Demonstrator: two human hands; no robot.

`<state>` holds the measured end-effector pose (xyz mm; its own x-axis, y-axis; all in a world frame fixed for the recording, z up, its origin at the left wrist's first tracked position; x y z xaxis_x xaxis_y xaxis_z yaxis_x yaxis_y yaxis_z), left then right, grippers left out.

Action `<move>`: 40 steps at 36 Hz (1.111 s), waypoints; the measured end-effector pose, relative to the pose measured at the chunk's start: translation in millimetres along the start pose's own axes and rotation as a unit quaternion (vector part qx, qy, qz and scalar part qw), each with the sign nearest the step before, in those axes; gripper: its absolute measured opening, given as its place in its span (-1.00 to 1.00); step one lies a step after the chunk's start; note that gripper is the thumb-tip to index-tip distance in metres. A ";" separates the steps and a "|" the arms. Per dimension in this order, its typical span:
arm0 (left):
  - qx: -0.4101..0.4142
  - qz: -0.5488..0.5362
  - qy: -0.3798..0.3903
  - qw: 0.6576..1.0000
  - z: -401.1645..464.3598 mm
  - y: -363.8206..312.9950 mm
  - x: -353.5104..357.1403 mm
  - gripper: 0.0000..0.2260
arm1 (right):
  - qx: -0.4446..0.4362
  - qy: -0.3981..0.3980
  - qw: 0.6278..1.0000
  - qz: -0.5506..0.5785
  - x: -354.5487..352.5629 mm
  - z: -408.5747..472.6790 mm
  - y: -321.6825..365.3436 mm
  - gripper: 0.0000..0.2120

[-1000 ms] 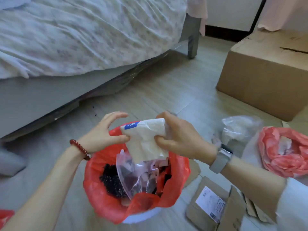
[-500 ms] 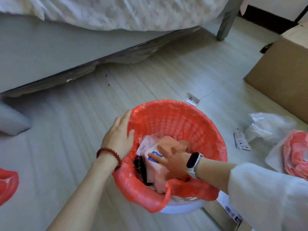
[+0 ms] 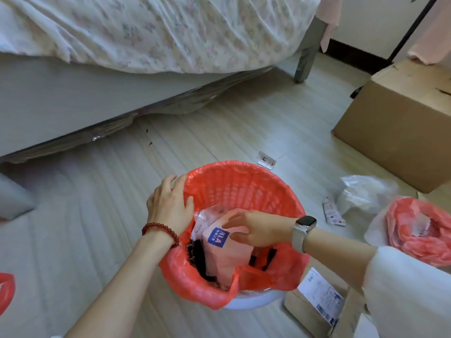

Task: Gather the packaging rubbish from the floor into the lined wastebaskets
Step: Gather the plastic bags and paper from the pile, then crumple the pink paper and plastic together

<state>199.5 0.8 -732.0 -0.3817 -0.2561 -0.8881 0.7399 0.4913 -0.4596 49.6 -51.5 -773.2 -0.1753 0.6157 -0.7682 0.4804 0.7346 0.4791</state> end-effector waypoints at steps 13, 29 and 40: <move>0.230 -0.087 0.037 0.969 8.5 -245.8 73.0 -0.68 | 0.156 -0.429 0.881 0.125 -89.2 -177.3 -161.4 -0.72; 0.177 0.055 0.292 0.938 -12.0 -322.8 338.9 -0.46 | 0.482 -0.166 0.860 -0.004 46.4 -304.9 -452.6 -0.12; 0.148 0.145 0.294 0.933 -6.9 -312.3 423.7 -0.19 | 0.399 -0.081 0.913 0.022 87.6 -282.0 -503.9 -0.12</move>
<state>-197.1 -255.4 -964.8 -0.3154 0.3952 -0.8628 0.9466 0.1957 -0.2564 -450.2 -287.4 -962.2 -0.0426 0.5418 -0.8394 0.9684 0.2291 0.0988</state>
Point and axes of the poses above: each hand's wrist, its own z-axis towards the middle knuckle, its own x-axis out of the palm, y = z × x, the point moved 8 cm from there along z, towards the middle knuckle, and after that the axes turned 1 degree about z, right-handed, at the moved point
